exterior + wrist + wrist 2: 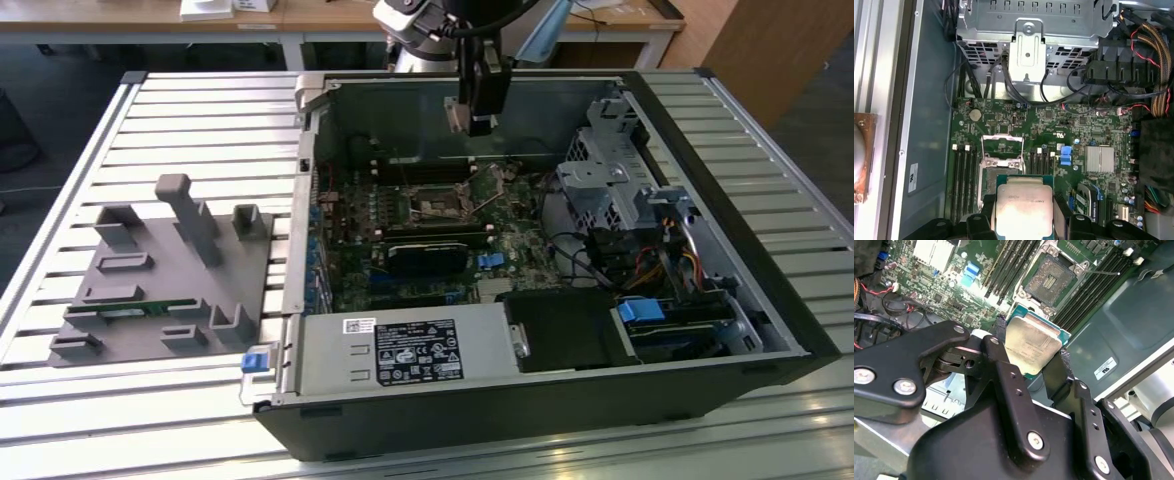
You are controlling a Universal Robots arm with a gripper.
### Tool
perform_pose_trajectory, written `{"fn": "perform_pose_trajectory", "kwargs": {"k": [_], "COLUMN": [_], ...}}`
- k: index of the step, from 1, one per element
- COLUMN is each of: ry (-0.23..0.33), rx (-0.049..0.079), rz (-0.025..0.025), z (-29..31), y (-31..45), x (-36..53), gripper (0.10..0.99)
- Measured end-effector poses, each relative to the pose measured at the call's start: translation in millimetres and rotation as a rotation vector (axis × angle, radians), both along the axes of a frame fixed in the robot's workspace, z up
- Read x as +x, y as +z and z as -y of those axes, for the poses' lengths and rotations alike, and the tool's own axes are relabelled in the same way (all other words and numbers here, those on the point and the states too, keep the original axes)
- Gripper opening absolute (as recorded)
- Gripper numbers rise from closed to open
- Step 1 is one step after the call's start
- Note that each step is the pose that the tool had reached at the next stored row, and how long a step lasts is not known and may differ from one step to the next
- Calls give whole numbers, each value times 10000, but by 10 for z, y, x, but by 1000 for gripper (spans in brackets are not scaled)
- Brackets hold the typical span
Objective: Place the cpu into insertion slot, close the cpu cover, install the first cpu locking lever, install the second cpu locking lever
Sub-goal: 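Place the cpu into insertion slot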
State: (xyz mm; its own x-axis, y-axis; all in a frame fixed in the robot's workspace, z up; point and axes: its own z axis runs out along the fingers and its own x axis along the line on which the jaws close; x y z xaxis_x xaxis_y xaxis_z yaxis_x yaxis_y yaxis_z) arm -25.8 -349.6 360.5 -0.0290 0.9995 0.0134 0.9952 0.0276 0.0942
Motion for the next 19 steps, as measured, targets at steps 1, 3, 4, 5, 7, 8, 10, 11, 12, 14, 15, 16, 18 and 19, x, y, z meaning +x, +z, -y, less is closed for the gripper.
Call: {"fn": "perform_pose_trajectory", "kwargs": {"k": [1,3,4,5,7,8,10,11,12,14,15,16,18,19], "ry": [0,0,0,0,0,0,0,0,0,0,0,0,0,0], "rx": [-1,1,0,-1,0,0,-1,-1,0,-1,-1,-1,0,0], "rz": [0,0,0,0,0,0,-1,0,0,0,0,-1,0,0], "z": [0,0,0,0,0,0,0,0,0,0,0,0,0,0], "y": [-6,-18,-23,-27,-38,-43,-50,-54,-57,-64,-67,-70,-77,-81], "x": [0,0,0,0,0,0,0,0,0,0,0,0,0,0], "gripper": [541,541,541,541,541,541,541,541,541,541,541,541,541,541]}}
